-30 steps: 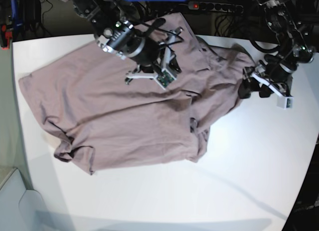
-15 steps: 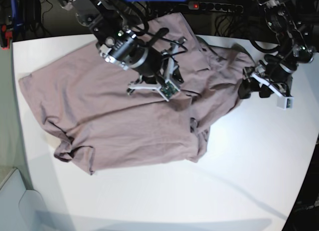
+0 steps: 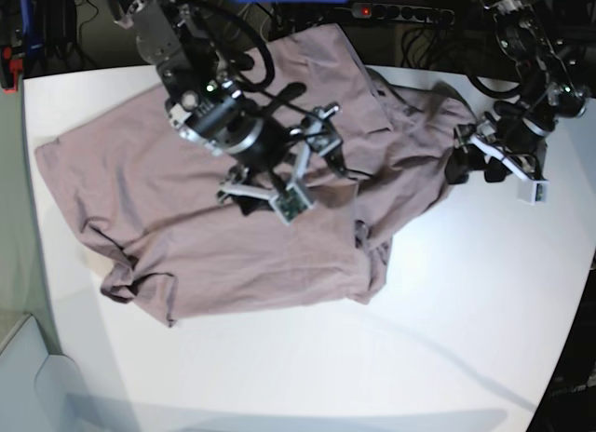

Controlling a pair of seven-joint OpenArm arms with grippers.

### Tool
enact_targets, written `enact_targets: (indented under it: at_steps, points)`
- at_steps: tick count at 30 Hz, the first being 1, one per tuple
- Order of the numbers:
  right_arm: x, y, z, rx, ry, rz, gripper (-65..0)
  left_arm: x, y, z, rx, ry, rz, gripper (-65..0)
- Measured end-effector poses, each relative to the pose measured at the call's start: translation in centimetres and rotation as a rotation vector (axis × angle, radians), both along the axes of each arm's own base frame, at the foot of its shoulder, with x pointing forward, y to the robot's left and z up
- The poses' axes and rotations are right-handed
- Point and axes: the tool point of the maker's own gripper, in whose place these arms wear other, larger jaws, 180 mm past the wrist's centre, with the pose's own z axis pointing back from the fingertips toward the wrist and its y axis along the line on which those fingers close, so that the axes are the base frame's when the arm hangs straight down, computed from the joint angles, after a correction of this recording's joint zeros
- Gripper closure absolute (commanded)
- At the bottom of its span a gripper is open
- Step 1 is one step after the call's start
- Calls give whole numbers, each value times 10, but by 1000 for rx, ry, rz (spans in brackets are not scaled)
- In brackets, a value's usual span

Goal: Layout the t-shirt on the table in an organized manner, then fold the t-shirt properly
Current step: 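Lower the right gripper onto the shirt middle and grasp the fabric, then move the left gripper to the shirt hem and grasp it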

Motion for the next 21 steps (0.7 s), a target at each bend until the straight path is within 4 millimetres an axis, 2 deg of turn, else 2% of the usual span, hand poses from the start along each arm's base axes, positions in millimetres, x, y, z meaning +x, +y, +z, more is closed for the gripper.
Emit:
enact_targets:
  at_steps: [4,6,9,11,14,16,21]
  points:
    - [43,-51,19,-19,-96,-150,-496,0,0,0,0,0,0,-470]
    - [55,-72,14,-21,-93,-215,-496,-3,-1,-2,-2,6,-1,-470]
    - [58,-91,-19,-57,-12,-264,-495,-4,0,-3,2,12,0,-470]
    - [57,-92,-45,-63,42,-269,-485,-1,1,0,4,1,-1,-470]
    - [44,-97,-88,-83,125,-281,-458,10,3,9,13,-25,0,-470]
    - [32,-101,-110,-92,176,-289,-435,22,2,23,13,-77,-2,-470]
    - [34,-109,-121,-91,157,-300,-354,46,4,43,25,-133,-2,-470]
